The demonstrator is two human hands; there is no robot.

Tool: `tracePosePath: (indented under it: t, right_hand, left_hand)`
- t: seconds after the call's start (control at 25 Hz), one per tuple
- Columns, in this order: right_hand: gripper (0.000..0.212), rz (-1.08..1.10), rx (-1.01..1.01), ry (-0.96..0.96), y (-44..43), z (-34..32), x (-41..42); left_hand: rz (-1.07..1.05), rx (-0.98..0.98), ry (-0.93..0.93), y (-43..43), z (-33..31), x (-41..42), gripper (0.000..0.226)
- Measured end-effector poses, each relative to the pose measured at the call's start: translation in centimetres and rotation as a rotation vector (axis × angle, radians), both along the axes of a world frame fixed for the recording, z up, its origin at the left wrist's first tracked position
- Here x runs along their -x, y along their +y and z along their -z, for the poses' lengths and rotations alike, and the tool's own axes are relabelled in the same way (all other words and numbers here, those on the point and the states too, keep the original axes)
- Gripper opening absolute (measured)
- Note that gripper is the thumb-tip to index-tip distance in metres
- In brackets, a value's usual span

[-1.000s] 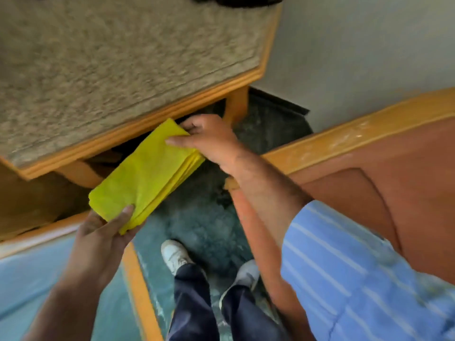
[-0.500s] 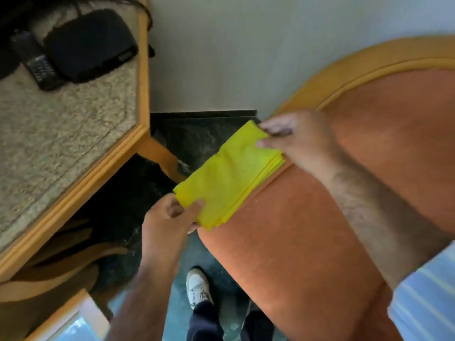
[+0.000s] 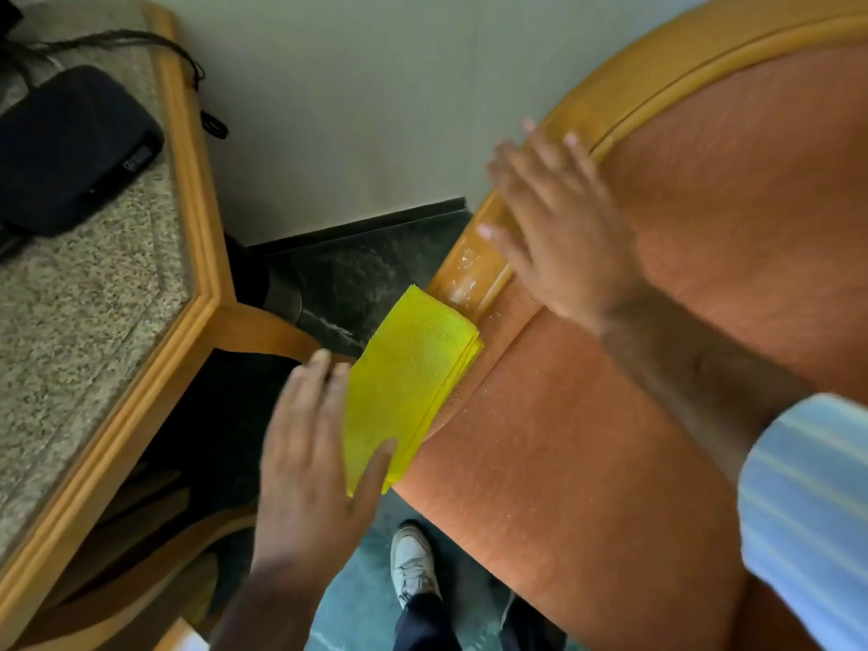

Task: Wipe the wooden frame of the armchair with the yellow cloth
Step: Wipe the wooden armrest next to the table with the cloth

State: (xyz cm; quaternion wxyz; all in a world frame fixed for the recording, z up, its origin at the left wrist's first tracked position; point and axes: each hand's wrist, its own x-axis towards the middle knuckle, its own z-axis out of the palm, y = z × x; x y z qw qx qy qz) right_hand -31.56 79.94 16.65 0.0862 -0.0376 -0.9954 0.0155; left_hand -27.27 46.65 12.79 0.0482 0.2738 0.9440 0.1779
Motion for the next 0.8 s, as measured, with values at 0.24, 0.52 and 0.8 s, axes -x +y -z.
tracePosePath:
  t: [0.24, 0.52, 0.8]
  right_hand:
    - [0.066, -0.095, -0.199, 0.059, 7.1, 1.0, 4.1]
    - [0.048, -0.152, -0.173, 0.213, 7.6, 2.2, 4.4]
    - [0.045, -0.130, -0.182, 0.271, 7.3, 2.3, 4.3]
  left_hand:
    - [0.386, 0.395, 0.146, 2.5, 3.8, 0.7, 0.073]
    - [0.318, 0.082, 0.172, 16.9, 2.2, 7.3, 0.070]
    - [0.385, 0.269, 0.132, 7.0, 3.6, 3.7, 0.069]
